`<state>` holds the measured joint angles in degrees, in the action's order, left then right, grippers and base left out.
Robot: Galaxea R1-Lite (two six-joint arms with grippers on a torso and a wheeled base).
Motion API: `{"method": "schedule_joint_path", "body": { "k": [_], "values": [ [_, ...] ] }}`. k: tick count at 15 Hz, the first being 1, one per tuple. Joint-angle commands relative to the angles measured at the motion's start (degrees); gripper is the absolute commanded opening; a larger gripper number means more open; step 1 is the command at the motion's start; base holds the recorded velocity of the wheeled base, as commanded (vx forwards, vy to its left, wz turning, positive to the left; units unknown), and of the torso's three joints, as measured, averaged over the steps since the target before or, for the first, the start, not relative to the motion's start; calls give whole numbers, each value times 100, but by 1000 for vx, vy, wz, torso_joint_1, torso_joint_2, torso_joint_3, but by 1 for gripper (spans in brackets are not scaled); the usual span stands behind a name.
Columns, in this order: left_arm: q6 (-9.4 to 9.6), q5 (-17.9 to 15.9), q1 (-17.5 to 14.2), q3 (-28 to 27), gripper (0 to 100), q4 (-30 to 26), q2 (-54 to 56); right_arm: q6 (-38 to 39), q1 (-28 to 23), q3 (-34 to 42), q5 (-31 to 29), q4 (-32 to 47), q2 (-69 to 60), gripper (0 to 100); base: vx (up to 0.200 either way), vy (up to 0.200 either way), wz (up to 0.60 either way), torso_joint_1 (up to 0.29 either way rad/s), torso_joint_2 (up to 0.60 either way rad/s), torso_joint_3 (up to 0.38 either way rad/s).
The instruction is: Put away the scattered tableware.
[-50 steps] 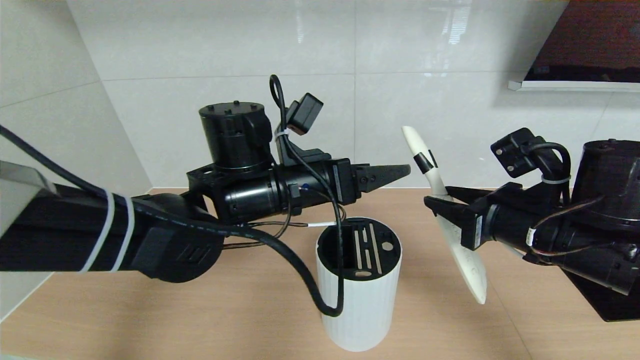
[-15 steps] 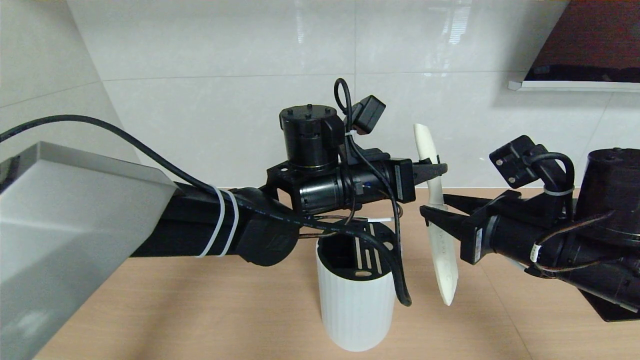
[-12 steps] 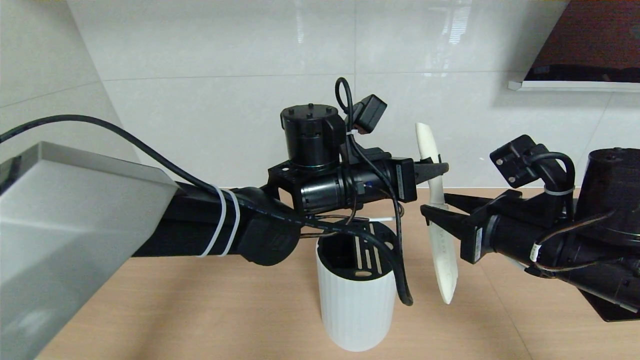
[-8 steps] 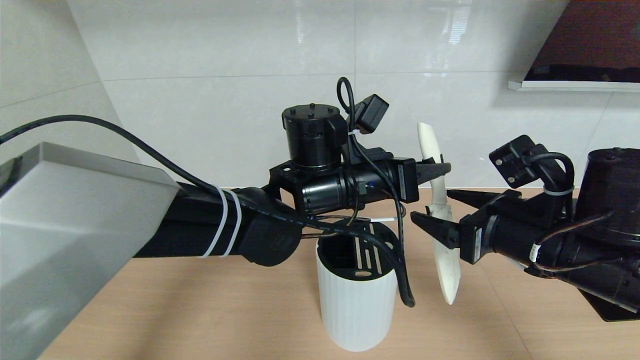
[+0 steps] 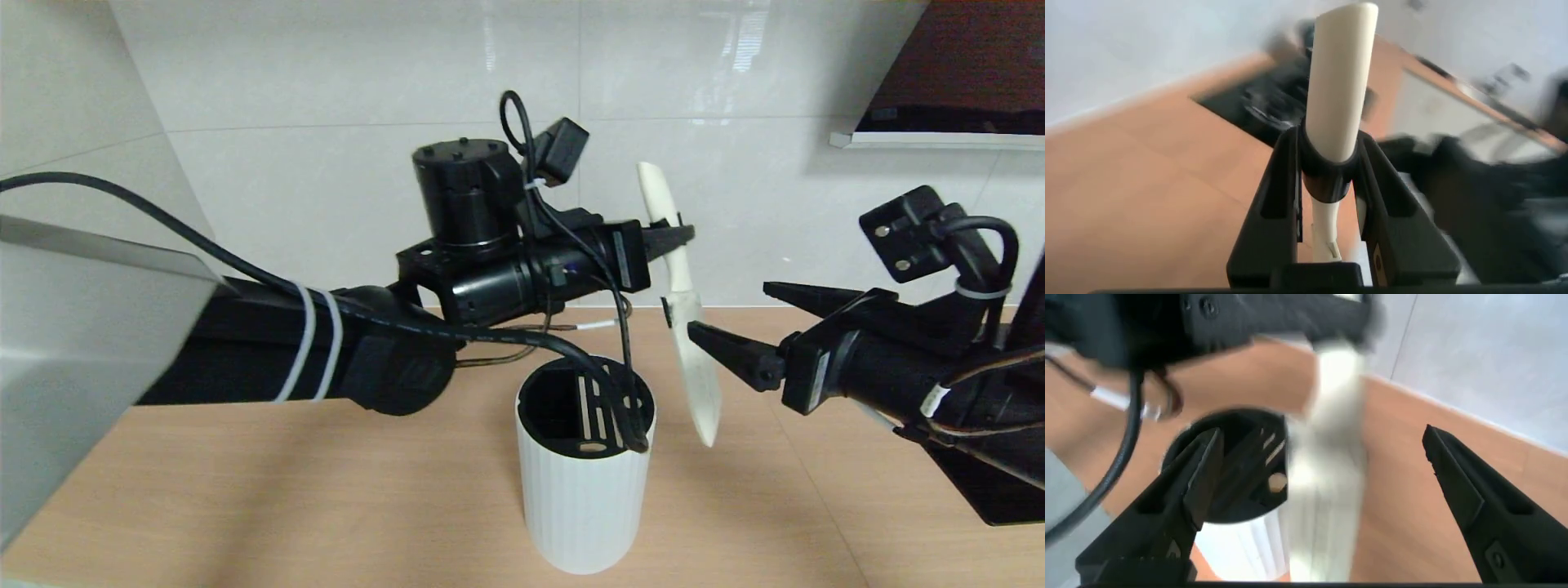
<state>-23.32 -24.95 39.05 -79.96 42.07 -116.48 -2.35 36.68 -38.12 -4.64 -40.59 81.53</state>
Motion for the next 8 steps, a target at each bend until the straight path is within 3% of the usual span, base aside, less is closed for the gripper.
{"method": "schedule_joint_path", "body": {
  "k": [1,3,4,6,8],
  "values": [
    [91,166,-371,393,0,21,679,-2,-29,24,-89,8,-436,100,0,0,0,0,0,0],
    [319,377,-855,1633,0,627,1611,16,-381,41,-124,16,-735,100,0,0,0,0,0,0],
    [381,386,-952,1852,0,847,1725,42,-548,59,-124,16,-726,100,0,0,0,0,0,0],
    [768,404,-1233,2801,0,1796,2165,112,-803,41,-116,16,-621,100,0,0,0,0,0,0],
    [882,386,-1409,3004,0,2112,2340,112,-820,94,-124,16,-401,100,0,0,0,0,0,0]
  ]
}}
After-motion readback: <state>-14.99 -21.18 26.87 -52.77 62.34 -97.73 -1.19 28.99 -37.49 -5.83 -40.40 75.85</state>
